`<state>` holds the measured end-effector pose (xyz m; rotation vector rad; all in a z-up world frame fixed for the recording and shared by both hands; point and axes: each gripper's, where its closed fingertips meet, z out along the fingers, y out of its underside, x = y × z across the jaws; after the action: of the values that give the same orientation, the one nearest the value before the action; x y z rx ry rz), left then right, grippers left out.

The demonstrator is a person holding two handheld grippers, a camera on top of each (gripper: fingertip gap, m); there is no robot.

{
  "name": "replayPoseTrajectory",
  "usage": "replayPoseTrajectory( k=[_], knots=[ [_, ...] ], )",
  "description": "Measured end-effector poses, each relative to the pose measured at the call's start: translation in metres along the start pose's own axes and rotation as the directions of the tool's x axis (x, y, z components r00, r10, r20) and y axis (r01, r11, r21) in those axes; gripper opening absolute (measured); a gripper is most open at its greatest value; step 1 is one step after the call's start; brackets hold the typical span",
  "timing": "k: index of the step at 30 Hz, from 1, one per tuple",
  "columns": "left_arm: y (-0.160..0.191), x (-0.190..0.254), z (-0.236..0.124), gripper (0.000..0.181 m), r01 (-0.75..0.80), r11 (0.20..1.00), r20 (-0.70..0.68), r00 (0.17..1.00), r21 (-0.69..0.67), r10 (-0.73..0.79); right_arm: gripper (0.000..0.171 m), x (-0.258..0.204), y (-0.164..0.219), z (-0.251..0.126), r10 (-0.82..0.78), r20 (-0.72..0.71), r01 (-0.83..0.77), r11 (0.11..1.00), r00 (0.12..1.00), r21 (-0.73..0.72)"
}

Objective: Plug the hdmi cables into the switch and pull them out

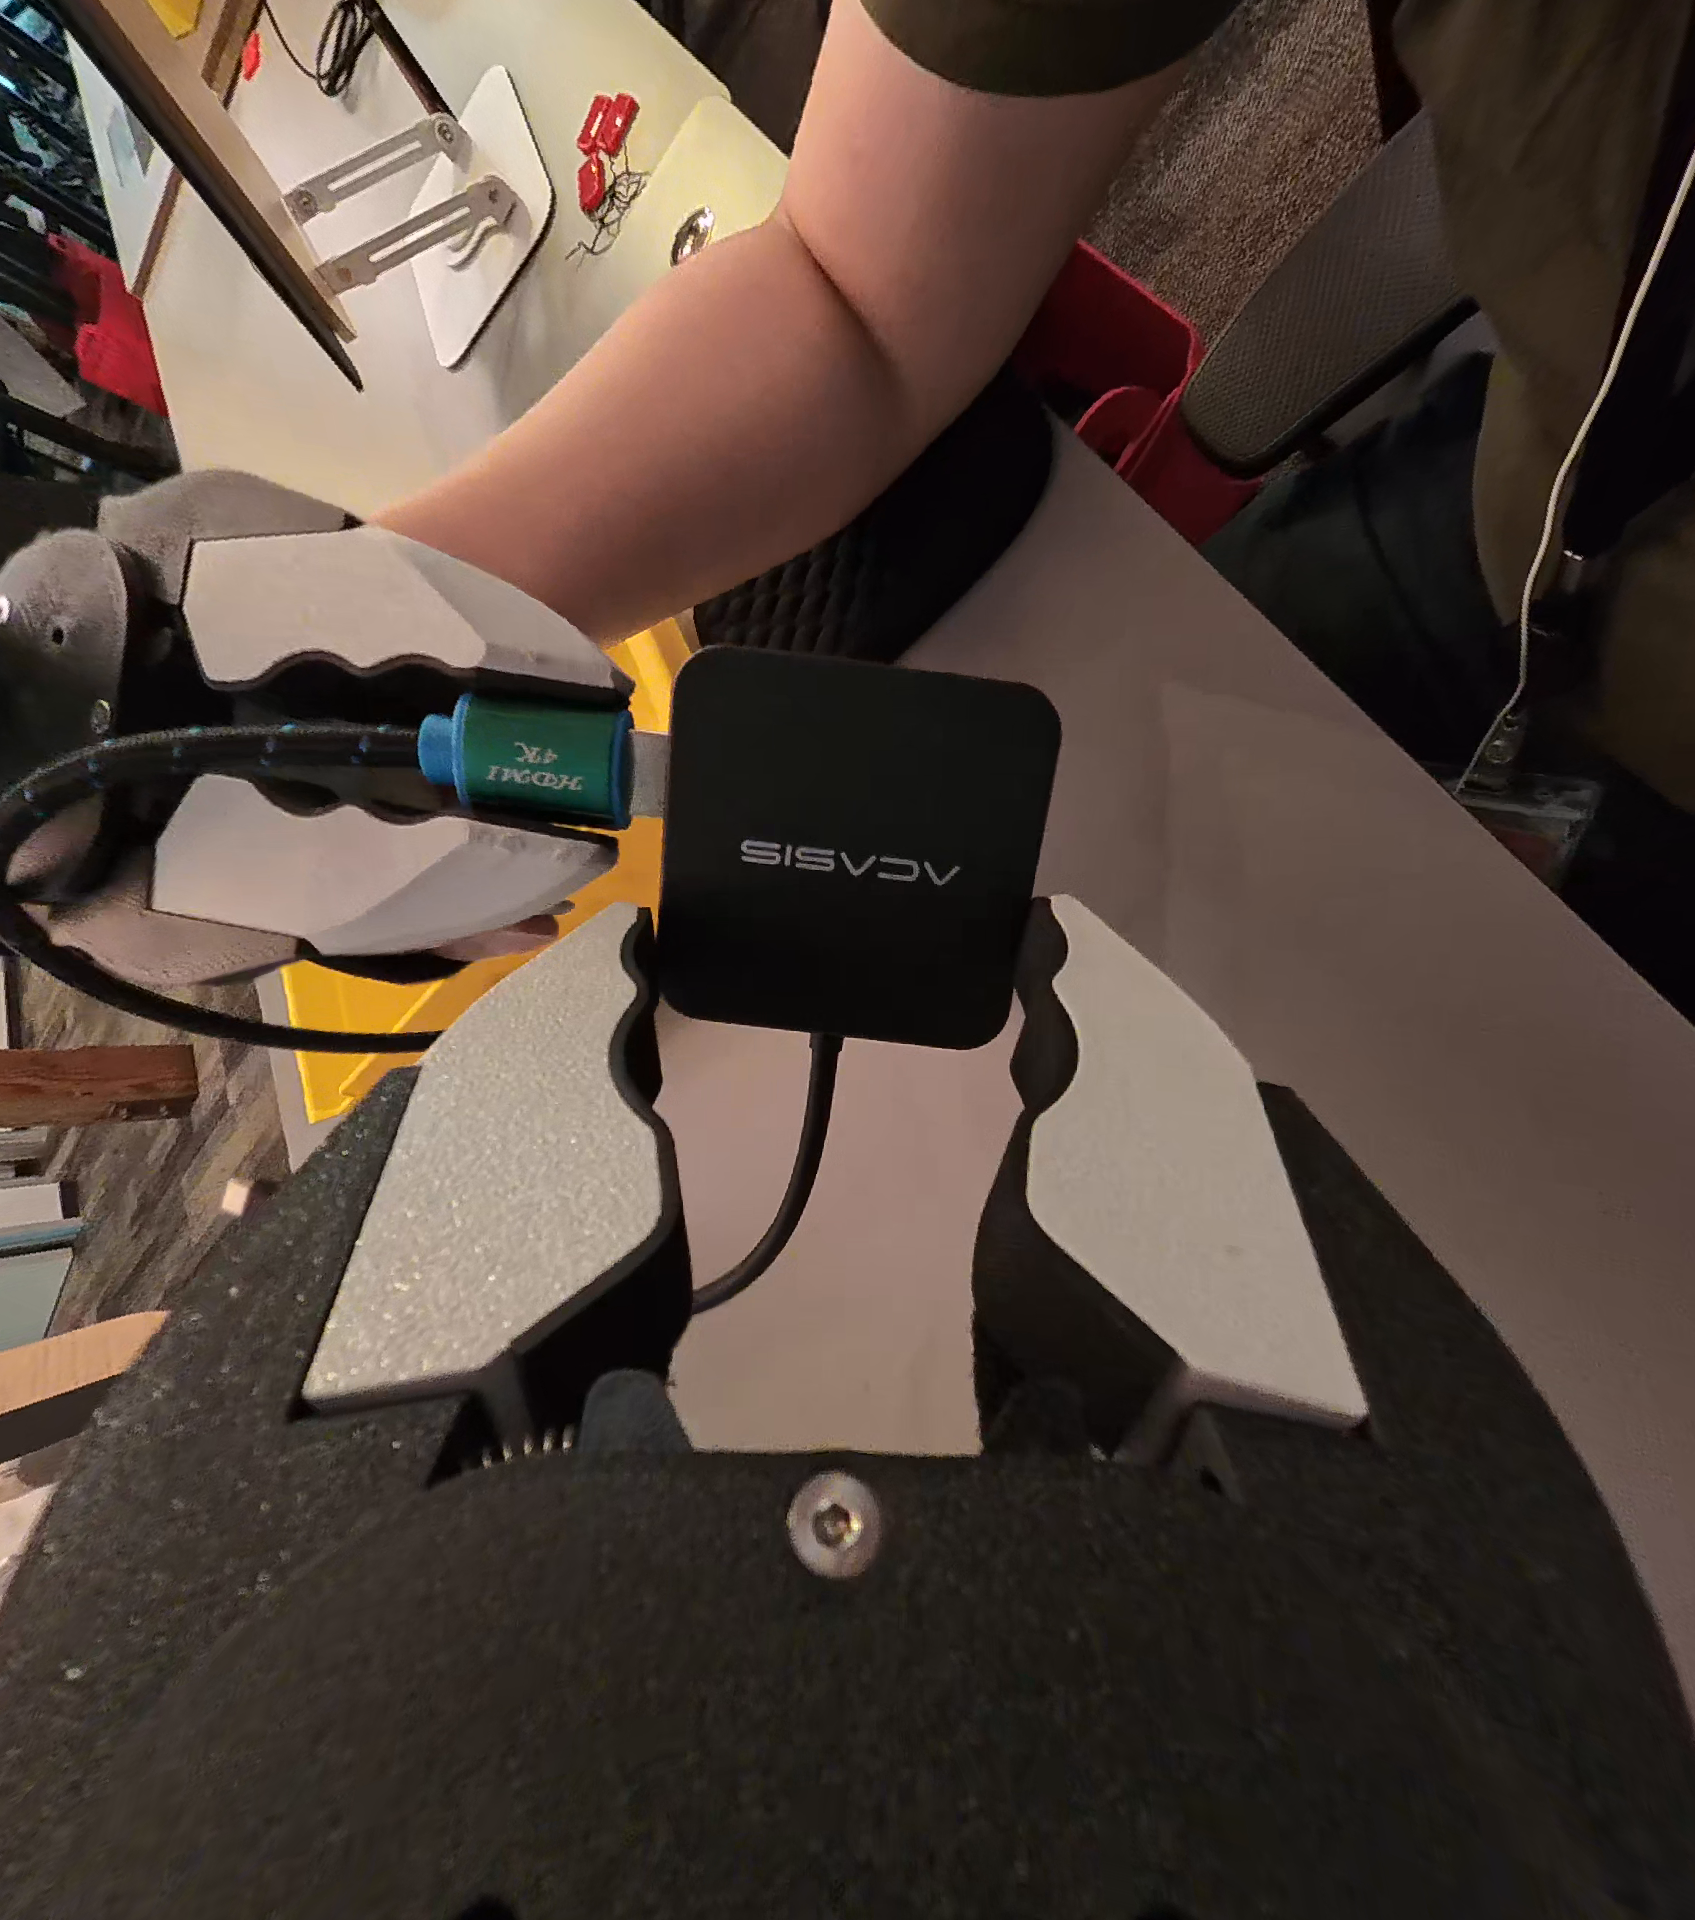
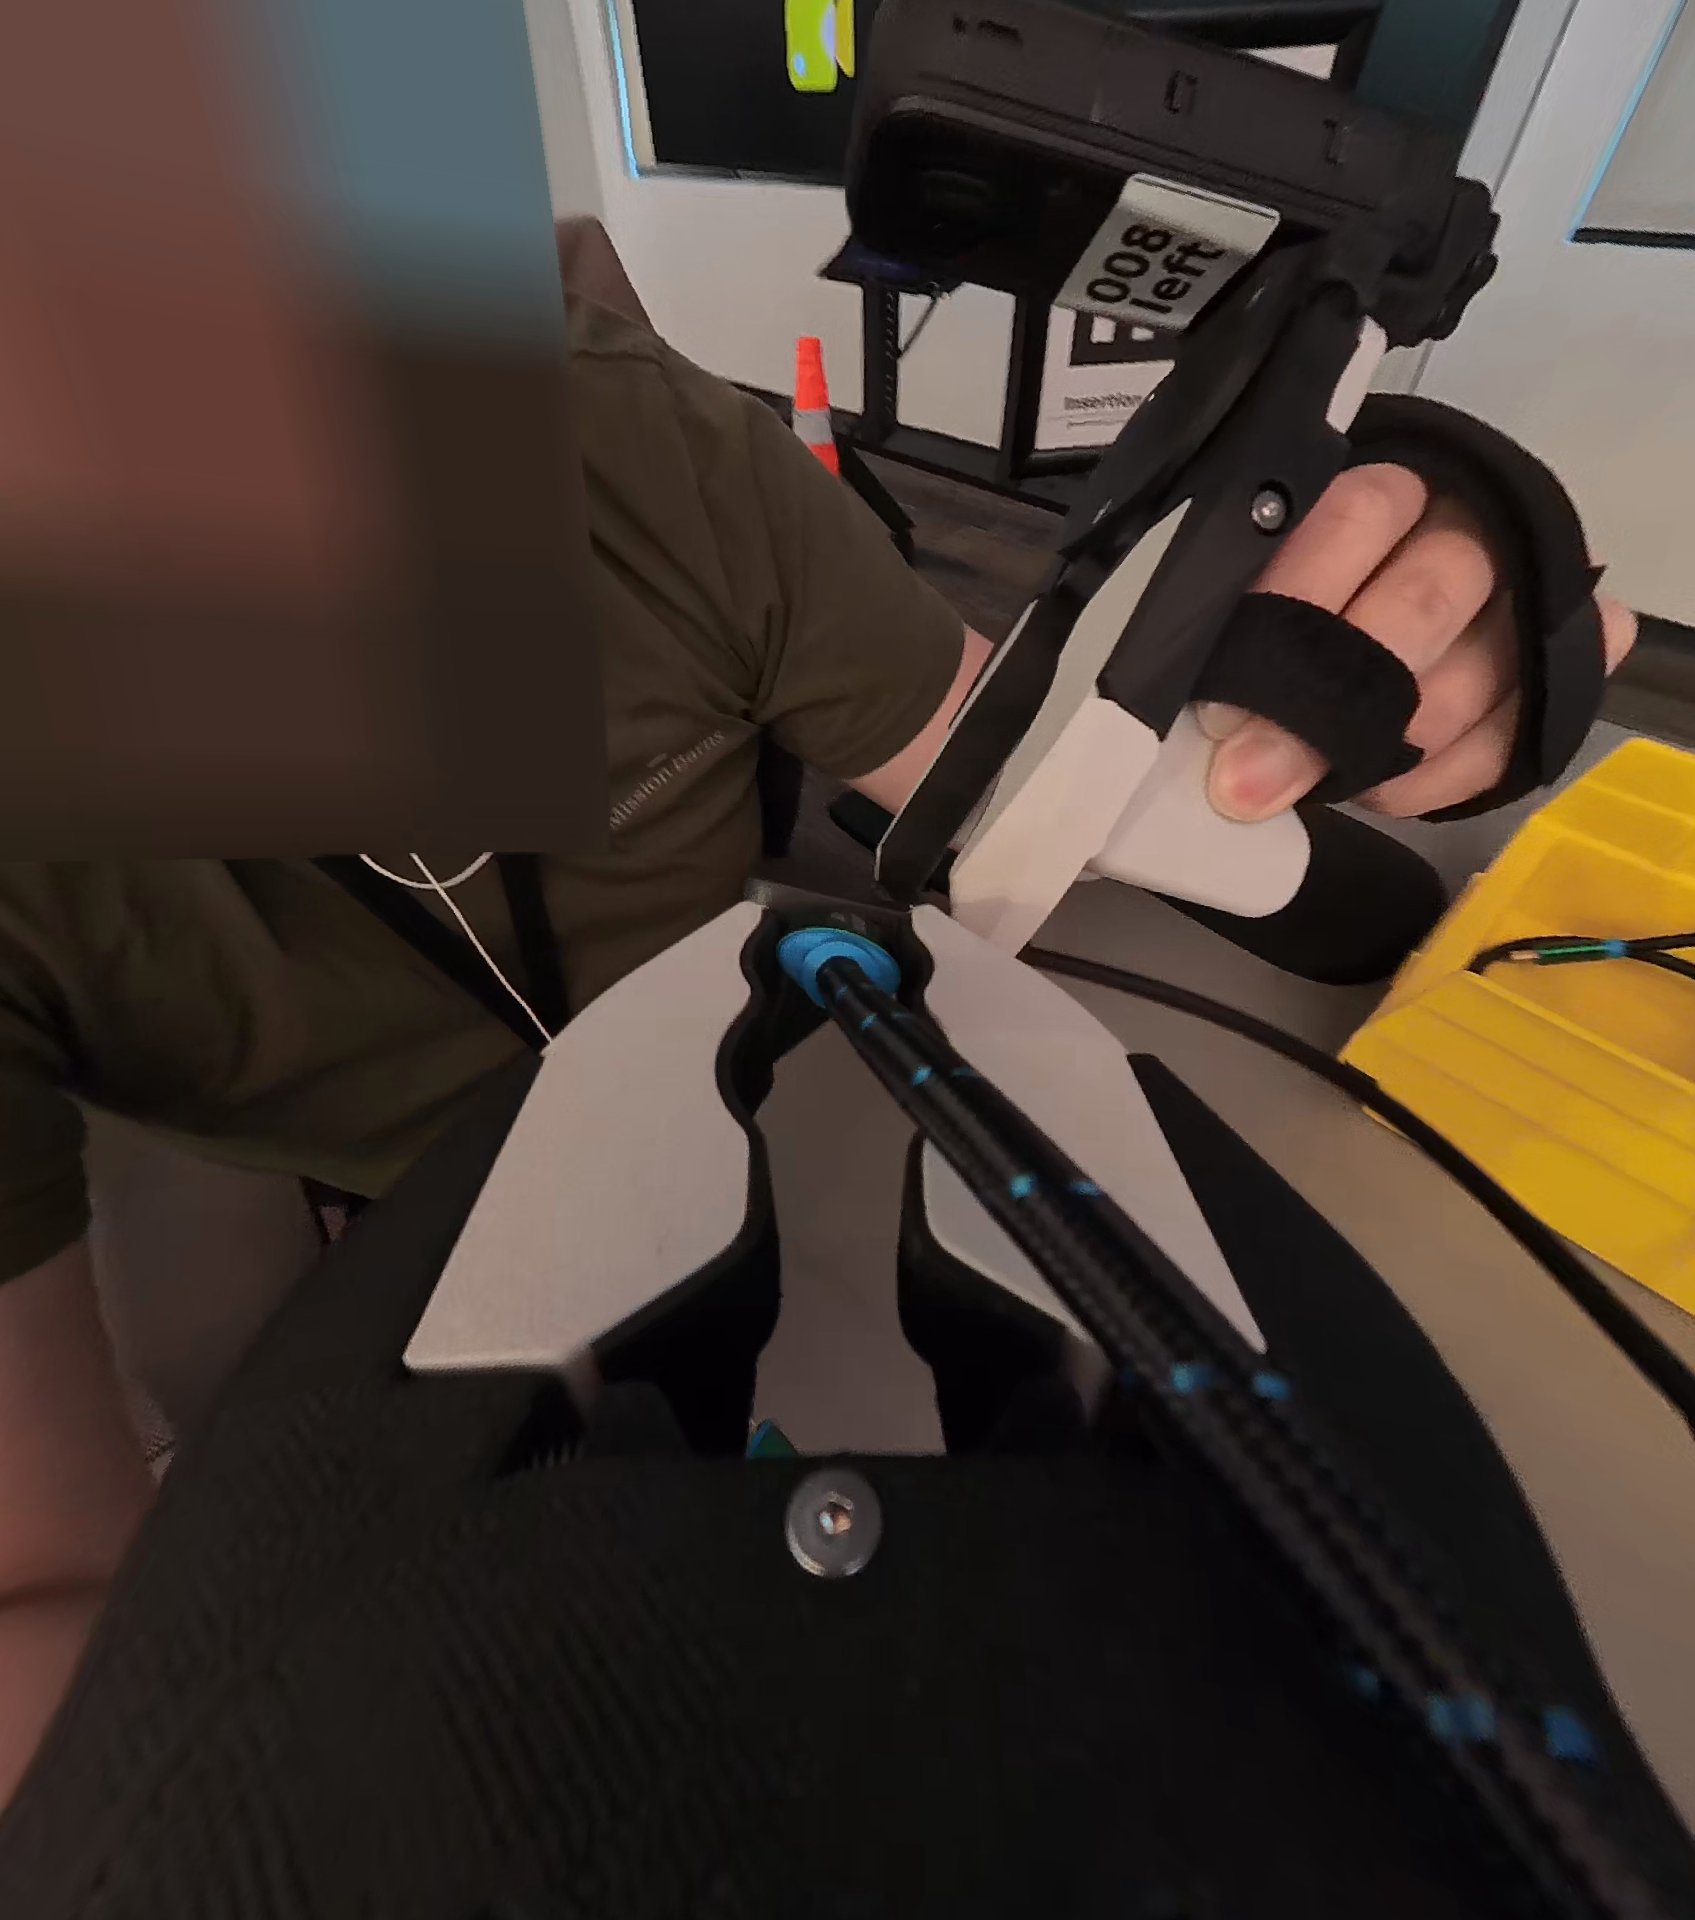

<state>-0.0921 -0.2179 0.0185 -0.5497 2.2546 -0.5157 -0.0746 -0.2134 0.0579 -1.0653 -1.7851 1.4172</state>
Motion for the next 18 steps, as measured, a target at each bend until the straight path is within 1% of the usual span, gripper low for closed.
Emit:
replayPoseTrajectory(
  k=[3,6,10,18],
  knots=[
    [0.0011,-0.0010,-0.0017,0.067,0.014,1.000,-0.002,1.000,-0.009,-0.014,0.022,0.0026,-0.0009,0.0014,0.020,0.018,-0.020,0.999,1.000,0.029],
    [-0.0014,-0.0028,-0.0040,0.066,0.022,1.000,0.006,1.000,0.000,-0.022,0.022,0.0021,-0.0037,0.0006,-0.003,0.022,0.002,0.999,1.000,0.053],
    [-0.0032,-0.0047,-0.0073,0.066,0.063,0.998,-0.011,0.998,0.017,-0.063,0.022,0.0038,-0.0071,-0.0016,-0.028,-0.010,0.028,0.998,1.000,0.061],
    [0.0000,-0.0079,-0.0086,0.067,0.104,0.995,-0.021,0.994,0.002,-0.104,0.022,0.0087,-0.0084,-0.0046,0.006,-0.030,-0.004,0.997,1.000,0.074]
  ],
)
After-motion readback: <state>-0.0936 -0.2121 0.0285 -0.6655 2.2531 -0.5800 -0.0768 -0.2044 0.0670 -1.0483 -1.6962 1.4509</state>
